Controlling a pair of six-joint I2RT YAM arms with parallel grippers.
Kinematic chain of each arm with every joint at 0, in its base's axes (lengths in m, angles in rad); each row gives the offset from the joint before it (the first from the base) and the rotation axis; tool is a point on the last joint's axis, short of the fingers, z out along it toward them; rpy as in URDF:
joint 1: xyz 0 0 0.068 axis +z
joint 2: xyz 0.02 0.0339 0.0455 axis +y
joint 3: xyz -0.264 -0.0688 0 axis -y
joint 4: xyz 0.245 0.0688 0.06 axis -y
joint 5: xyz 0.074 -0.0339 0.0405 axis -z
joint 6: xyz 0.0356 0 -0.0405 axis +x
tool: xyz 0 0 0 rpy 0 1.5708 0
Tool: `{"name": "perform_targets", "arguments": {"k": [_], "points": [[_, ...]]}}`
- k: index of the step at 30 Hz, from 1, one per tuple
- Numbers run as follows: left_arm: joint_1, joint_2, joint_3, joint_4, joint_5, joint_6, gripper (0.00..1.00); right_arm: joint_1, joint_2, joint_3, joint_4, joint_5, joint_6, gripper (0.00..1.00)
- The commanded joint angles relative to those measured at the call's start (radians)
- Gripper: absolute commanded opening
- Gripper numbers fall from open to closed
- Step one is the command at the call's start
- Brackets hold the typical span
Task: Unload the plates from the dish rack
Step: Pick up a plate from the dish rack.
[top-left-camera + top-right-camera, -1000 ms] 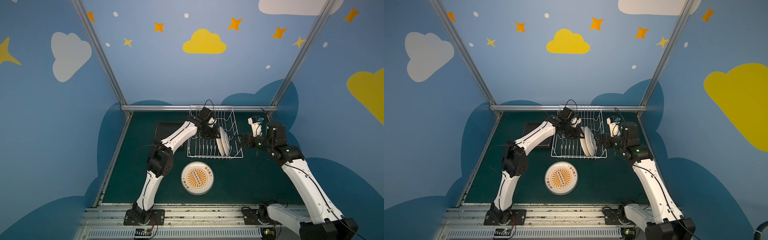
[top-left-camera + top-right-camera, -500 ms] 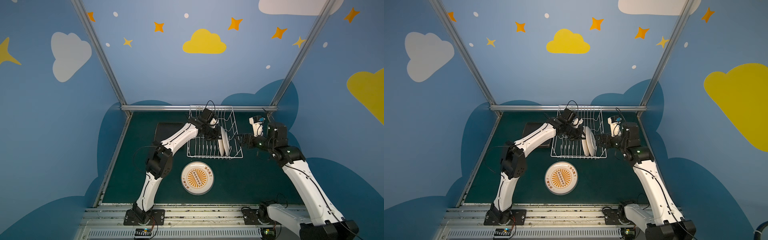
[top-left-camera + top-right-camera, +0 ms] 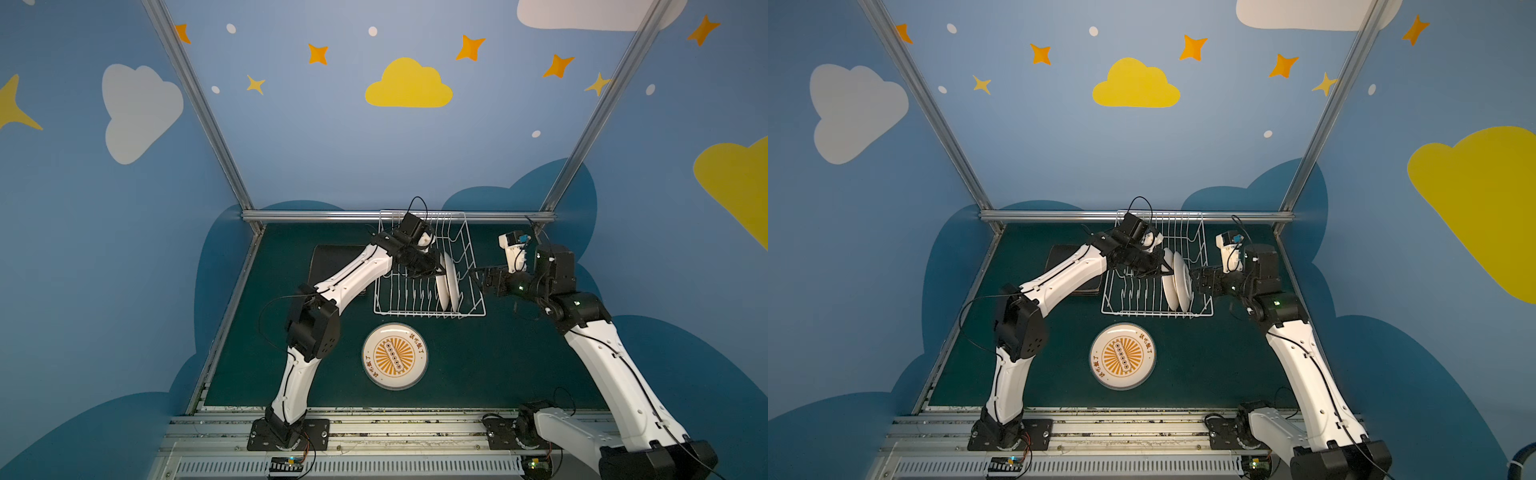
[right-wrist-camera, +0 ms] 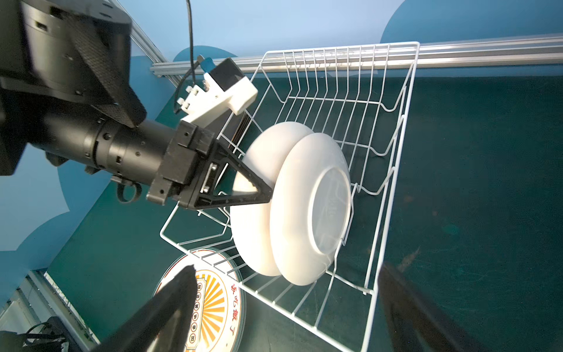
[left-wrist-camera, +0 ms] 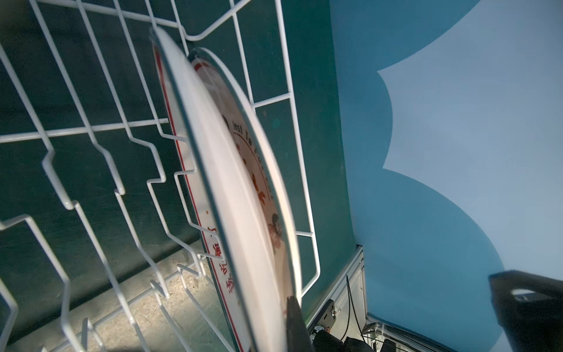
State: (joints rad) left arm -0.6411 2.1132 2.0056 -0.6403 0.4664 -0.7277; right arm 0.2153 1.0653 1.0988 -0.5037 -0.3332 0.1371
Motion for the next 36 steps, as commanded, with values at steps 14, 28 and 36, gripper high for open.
{"name": "perform_targets", "arguments": {"k": [14,28,36], "points": [[0.035,-0.130,-0.017,0.017,-0.026,-0.024,0.03,-0.007,-0.010,0.010,0.028,-0.007,0.025,0.92],[0.064,-0.226,-0.104,0.076,-0.032,-0.055,0.03,-0.007,-0.010,0.004,0.035,-0.011,0.043,0.92],[0.089,-0.283,-0.195,0.164,-0.020,-0.083,0.03,-0.007,-0.010,-0.003,0.046,-0.017,0.057,0.92]]}}
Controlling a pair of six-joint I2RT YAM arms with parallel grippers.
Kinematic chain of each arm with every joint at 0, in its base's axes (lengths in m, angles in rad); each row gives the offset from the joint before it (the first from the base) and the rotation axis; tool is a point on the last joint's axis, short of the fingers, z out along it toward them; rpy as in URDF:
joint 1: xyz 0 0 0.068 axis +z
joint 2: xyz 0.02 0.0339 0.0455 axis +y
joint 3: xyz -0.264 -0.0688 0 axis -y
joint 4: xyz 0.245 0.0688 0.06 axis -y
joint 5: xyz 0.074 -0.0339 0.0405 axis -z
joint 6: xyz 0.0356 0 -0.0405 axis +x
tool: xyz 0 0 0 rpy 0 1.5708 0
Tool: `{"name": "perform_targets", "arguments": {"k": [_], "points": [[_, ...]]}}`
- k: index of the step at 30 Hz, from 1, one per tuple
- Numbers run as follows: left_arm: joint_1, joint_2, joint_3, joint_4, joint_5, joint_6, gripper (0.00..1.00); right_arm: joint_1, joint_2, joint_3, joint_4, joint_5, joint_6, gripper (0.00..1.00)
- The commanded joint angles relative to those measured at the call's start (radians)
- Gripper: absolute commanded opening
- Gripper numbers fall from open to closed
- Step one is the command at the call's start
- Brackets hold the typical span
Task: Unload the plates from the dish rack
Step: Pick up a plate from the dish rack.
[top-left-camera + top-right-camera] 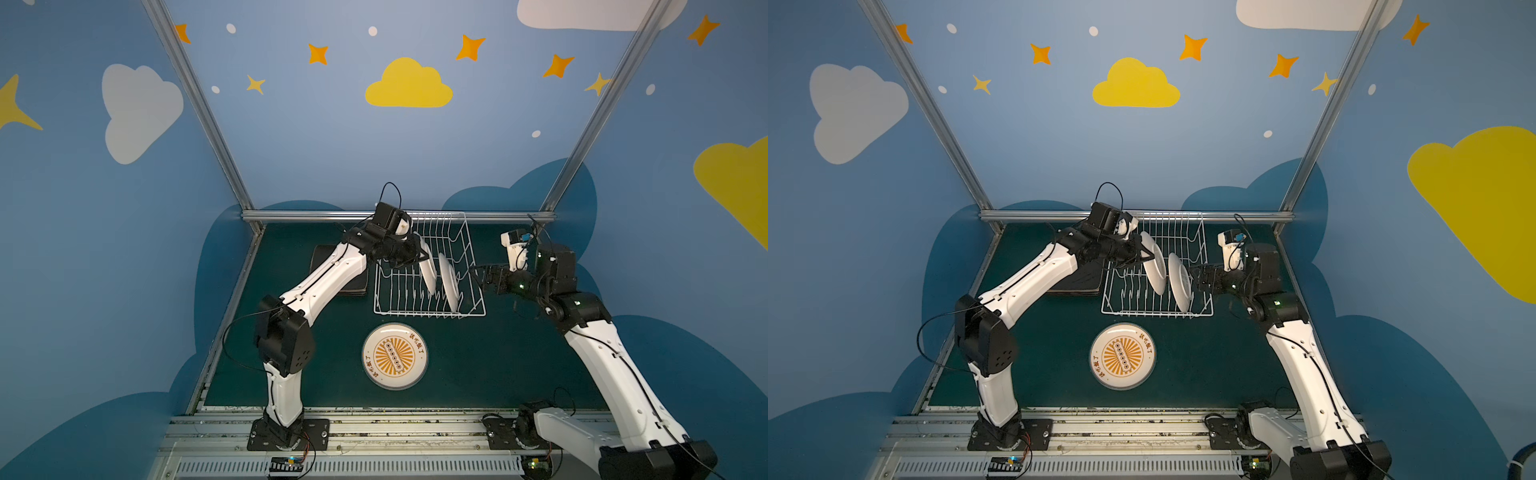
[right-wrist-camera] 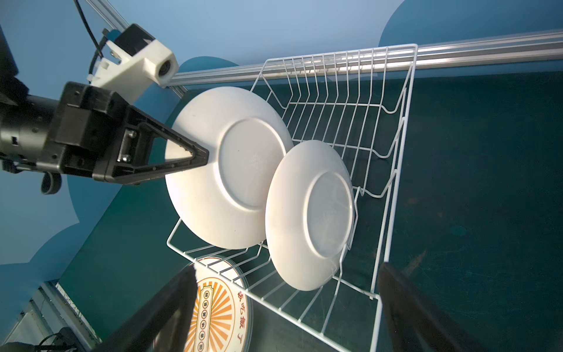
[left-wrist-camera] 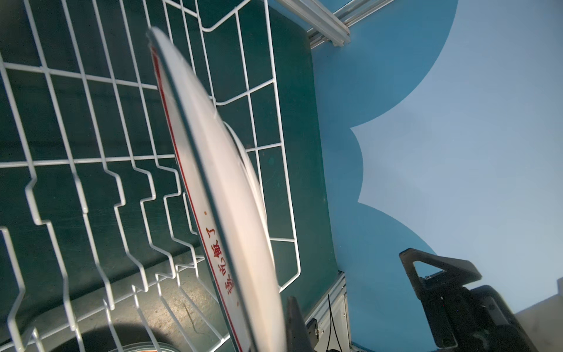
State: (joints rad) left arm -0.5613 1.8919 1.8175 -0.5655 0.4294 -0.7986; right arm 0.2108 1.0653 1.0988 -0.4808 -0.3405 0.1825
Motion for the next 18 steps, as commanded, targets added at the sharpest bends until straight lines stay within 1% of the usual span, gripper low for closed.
{"name": "perform_targets", "arguments": {"k": [1,5,7,12,14,18], "points": [[0.013,-0.068,-0.010,0.089,0.017,-0.010,0.03,-0.003,-0.009,-0.004,0.025,-0.012,0.014,0.92],[0.028,-0.092,-0.017,0.097,0.010,0.018,0.03,-0.002,-0.004,0.000,0.027,-0.017,0.022,0.92],[0.034,-0.100,-0.007,0.093,0.016,0.061,0.03,-0.002,0.000,0.001,0.034,-0.027,0.029,0.92],[0.041,-0.114,0.053,0.041,0.007,0.230,0.03,-0.003,0.017,0.019,0.027,-0.047,0.054,0.92],[0.042,-0.119,0.077,0.016,0.004,0.315,0.03,-0.002,0.025,0.028,0.029,-0.062,0.066,0.92],[0.040,-0.150,0.078,0.005,-0.016,0.467,0.03,-0.003,0.046,0.059,0.014,-0.080,0.110,0.92]]}}
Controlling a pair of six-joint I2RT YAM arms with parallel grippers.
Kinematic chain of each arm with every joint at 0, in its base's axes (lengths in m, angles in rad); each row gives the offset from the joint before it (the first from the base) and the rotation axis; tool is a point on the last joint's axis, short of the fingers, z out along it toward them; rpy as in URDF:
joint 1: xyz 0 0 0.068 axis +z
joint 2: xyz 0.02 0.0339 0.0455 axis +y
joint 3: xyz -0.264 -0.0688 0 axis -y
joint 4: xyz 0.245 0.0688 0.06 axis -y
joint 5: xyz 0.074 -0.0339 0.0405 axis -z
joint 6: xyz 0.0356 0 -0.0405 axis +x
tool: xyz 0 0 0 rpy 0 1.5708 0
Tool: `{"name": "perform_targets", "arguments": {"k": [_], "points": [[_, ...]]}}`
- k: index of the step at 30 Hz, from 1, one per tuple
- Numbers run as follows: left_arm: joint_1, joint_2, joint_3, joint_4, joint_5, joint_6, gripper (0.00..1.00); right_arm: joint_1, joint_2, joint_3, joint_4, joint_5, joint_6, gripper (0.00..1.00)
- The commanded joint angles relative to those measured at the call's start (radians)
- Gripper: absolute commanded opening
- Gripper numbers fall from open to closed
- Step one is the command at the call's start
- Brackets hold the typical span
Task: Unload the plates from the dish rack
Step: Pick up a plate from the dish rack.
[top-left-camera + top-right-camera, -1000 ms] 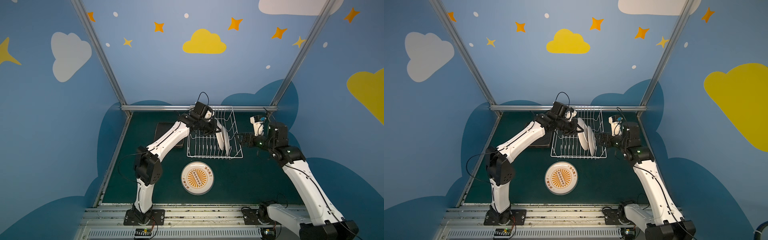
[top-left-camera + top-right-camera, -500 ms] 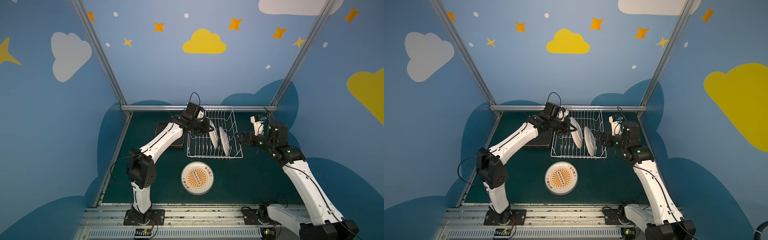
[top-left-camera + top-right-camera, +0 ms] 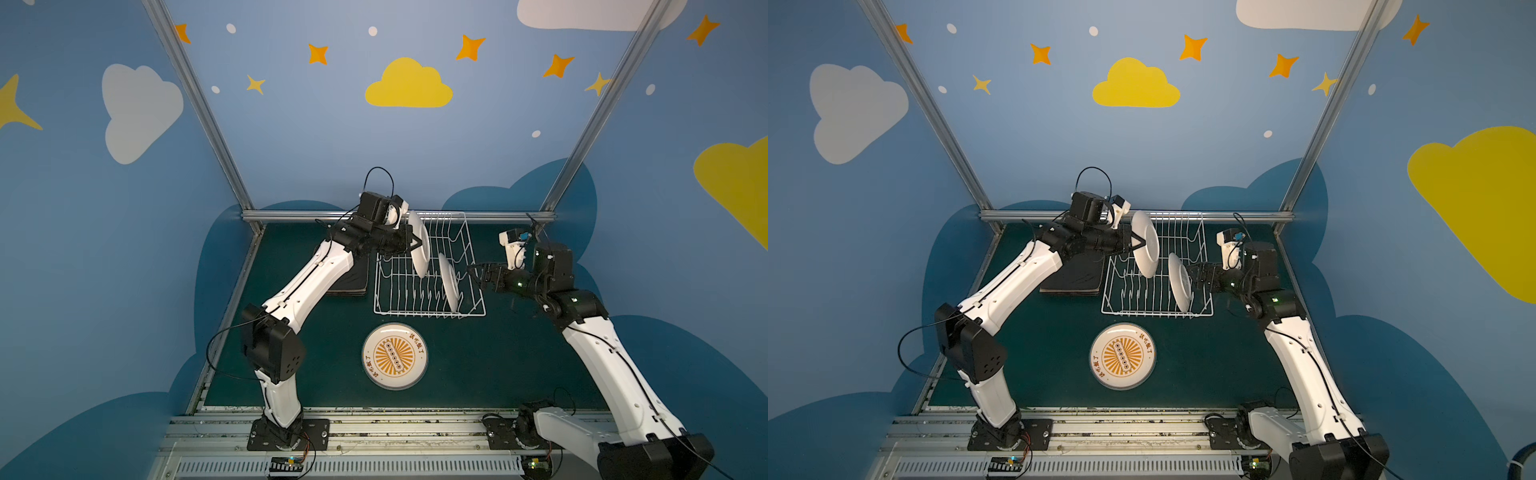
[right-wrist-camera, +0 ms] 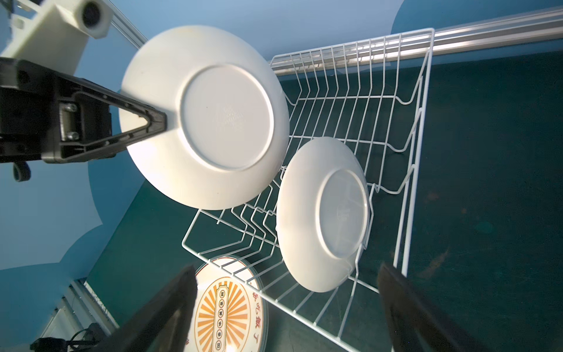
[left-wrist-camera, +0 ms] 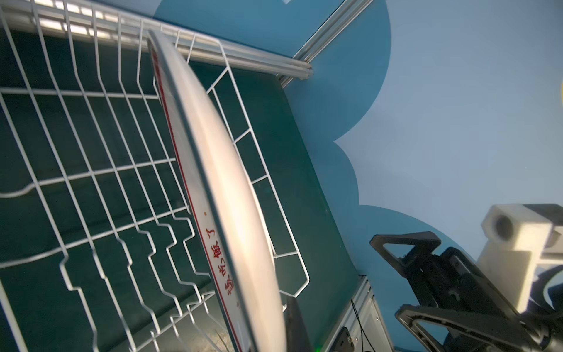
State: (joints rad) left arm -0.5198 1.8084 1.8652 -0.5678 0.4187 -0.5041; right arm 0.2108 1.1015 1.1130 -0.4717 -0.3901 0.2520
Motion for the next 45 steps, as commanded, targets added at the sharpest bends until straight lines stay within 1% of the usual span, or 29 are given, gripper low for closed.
{"name": "perform_targets", "arguments": {"k": [1,3,8,10,13,16,19,24,28,33,38,40,45], "points": [[-0.003,-0.078,0.019,0.015,-0.018,0.210,0.03,-0.003,0.016,0.052,0.005,-0.038,0.053,0.92],[-0.006,-0.114,-0.020,0.046,-0.047,0.282,0.03,-0.003,0.026,0.063,0.005,-0.052,0.076,0.92],[-0.023,-0.225,-0.191,0.209,-0.105,0.468,0.03,-0.002,0.048,0.093,0.008,-0.073,0.141,0.92],[-0.037,-0.267,-0.255,0.260,-0.134,0.572,0.03,-0.002,0.063,0.118,-0.005,-0.090,0.166,0.92],[-0.078,-0.309,-0.311,0.274,-0.179,0.760,0.03,-0.003,0.098,0.163,-0.021,-0.131,0.226,0.92],[-0.121,-0.340,-0.374,0.287,-0.273,0.948,0.03,0.001,0.127,0.179,0.007,-0.180,0.297,0.92],[-0.159,-0.363,-0.444,0.339,-0.381,1.095,0.03,0.005,0.145,0.187,0.030,-0.191,0.344,0.92],[-0.210,-0.363,-0.504,0.376,-0.521,1.280,0.03,0.021,0.154,0.189,0.049,-0.176,0.378,0.91],[-0.247,-0.351,-0.555,0.441,-0.622,1.381,0.03,0.034,0.161,0.182,0.066,-0.171,0.402,0.90],[-0.292,-0.331,-0.597,0.490,-0.690,1.507,0.03,0.060,0.178,0.186,0.070,-0.154,0.416,0.87],[-0.322,-0.308,-0.655,0.622,-0.771,1.635,0.03,0.079,0.210,0.210,0.045,-0.135,0.418,0.78],[-0.331,-0.300,-0.664,0.652,-0.793,1.664,0.03,0.084,0.223,0.215,0.039,-0.121,0.427,0.73],[-0.340,-0.299,-0.682,0.695,-0.803,1.678,0.03,0.088,0.254,0.240,-0.004,-0.099,0.436,0.64]]}}
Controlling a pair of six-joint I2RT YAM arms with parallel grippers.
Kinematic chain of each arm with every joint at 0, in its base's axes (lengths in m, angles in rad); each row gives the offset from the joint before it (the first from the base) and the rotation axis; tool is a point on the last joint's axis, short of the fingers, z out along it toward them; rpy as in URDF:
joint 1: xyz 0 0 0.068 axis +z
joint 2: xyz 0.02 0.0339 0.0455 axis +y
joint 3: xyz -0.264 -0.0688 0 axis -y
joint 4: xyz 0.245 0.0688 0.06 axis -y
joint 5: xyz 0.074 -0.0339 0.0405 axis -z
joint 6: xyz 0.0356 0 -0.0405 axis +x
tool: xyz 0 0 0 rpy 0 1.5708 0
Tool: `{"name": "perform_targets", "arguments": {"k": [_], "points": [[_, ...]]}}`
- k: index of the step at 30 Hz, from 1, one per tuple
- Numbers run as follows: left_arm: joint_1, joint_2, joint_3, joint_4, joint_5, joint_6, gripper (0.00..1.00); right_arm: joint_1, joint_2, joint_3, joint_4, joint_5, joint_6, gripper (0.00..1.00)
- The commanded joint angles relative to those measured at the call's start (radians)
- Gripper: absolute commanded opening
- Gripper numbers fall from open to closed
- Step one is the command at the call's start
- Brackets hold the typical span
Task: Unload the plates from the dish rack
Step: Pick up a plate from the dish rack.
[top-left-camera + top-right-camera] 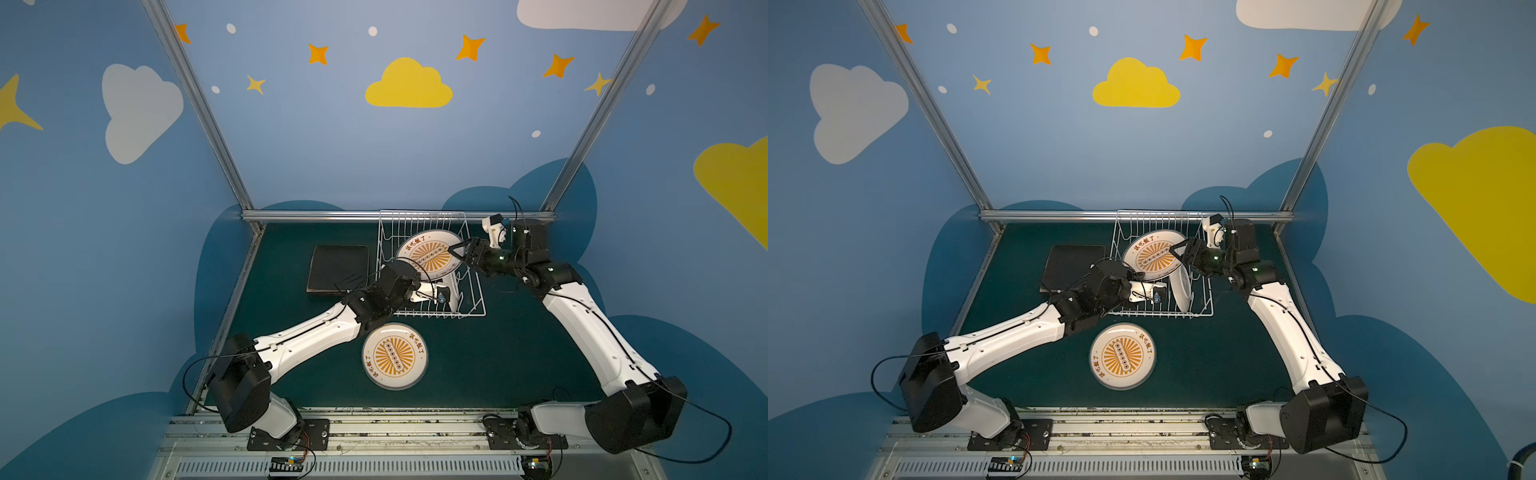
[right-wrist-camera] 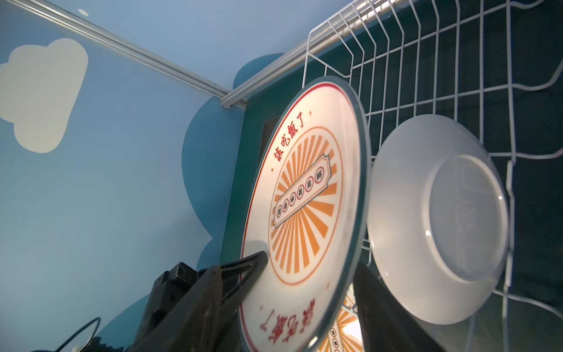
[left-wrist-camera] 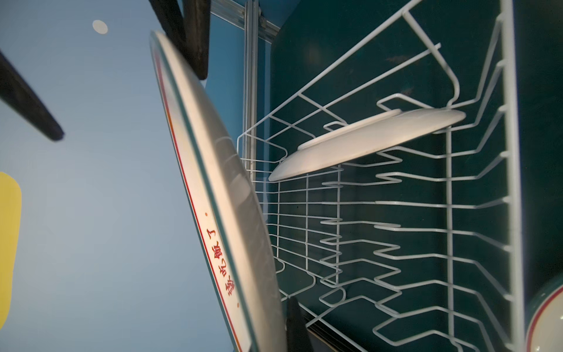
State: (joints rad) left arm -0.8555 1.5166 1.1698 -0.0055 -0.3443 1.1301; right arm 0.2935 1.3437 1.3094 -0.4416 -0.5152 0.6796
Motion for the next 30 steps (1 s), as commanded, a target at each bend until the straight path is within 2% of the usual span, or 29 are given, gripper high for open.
{"name": "perform_targets", "arguments": {"k": [1,11,15,19,21,22,23,24,25,26,27,30], "points": [[-0.005,-0.007,0.012,0.136,-0.044,0.048,0.03,0.006,0.018,0.047,-0.042,0.028,0.008,0.61],[-0.012,0.005,-0.018,0.172,-0.056,0.083,0.04,0.007,0.079,0.080,-0.066,-0.008,0.061,0.30],[-0.013,0.005,-0.018,0.173,-0.054,0.055,0.04,0.006,0.088,0.079,-0.047,-0.028,0.070,0.16],[-0.014,0.007,-0.022,0.162,-0.047,0.043,0.12,0.002,0.089,0.078,-0.027,-0.044,0.081,0.00],[-0.013,0.010,-0.027,0.162,-0.048,0.040,0.20,-0.004,0.089,0.077,-0.015,-0.056,0.084,0.00],[-0.011,0.013,-0.026,0.155,-0.048,0.036,0.28,-0.006,0.086,0.077,-0.013,-0.061,0.086,0.00],[-0.011,0.013,-0.023,0.145,-0.048,0.029,0.47,-0.011,0.084,0.073,-0.005,-0.065,0.091,0.00],[-0.011,0.014,-0.021,0.138,-0.049,0.017,0.70,-0.016,0.079,0.068,0.004,-0.066,0.096,0.00],[-0.010,0.010,-0.022,0.139,-0.053,0.004,0.85,-0.019,0.075,0.062,0.015,-0.068,0.097,0.00],[-0.008,0.007,-0.023,0.139,-0.054,-0.016,0.93,-0.026,0.067,0.051,0.033,-0.074,0.101,0.00],[-0.005,-0.002,-0.028,0.138,-0.052,-0.036,0.98,-0.033,0.060,0.045,0.046,-0.075,0.108,0.00],[0.014,-0.049,-0.037,0.115,0.001,-0.156,1.00,-0.053,0.039,0.029,0.069,-0.071,0.112,0.00]]}}
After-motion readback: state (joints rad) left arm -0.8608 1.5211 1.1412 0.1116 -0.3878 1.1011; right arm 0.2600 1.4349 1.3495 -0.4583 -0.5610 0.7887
